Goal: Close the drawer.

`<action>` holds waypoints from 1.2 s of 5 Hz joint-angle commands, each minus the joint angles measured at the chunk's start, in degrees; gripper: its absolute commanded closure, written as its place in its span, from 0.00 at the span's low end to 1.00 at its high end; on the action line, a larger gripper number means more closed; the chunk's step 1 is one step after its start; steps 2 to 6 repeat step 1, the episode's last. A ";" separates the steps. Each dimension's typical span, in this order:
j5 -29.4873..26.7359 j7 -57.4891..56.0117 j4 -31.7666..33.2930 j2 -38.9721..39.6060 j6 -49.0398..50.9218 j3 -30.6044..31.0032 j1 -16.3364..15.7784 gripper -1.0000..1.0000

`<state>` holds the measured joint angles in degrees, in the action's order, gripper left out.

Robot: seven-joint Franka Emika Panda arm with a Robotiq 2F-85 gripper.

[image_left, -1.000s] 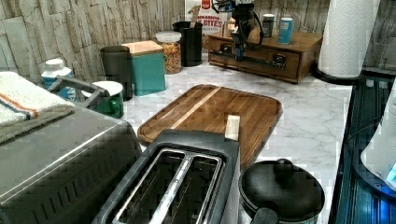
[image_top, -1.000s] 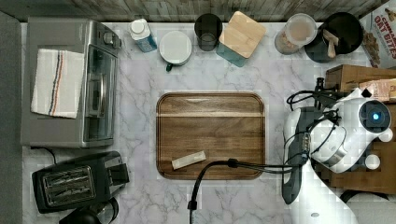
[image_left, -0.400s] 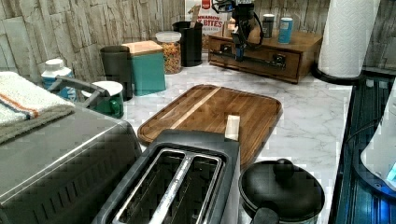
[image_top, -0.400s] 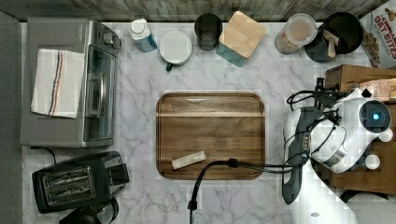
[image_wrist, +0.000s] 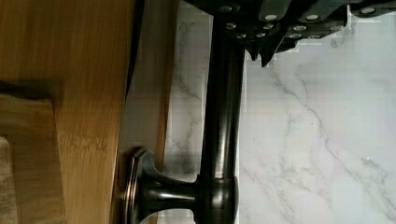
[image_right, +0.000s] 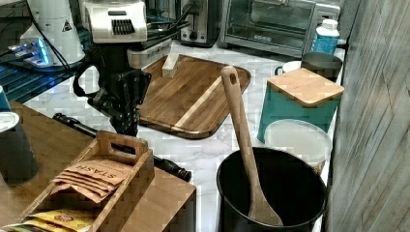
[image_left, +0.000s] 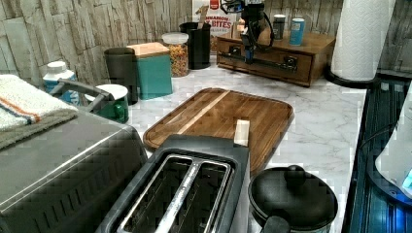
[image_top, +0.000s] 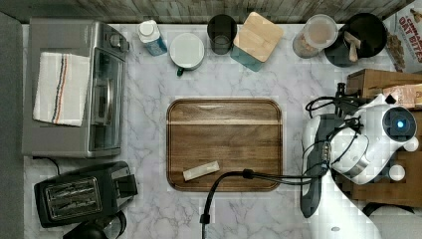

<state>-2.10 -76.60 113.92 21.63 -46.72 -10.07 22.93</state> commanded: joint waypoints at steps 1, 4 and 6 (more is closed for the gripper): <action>-1.37 -2.27 -4.28 0.62 -0.77 -6.63 4.04 1.00; -1.37 -2.27 -4.28 0.62 -0.77 -6.63 4.04 1.00; -1.37 -2.27 -4.28 0.62 -0.77 -6.63 4.04 1.00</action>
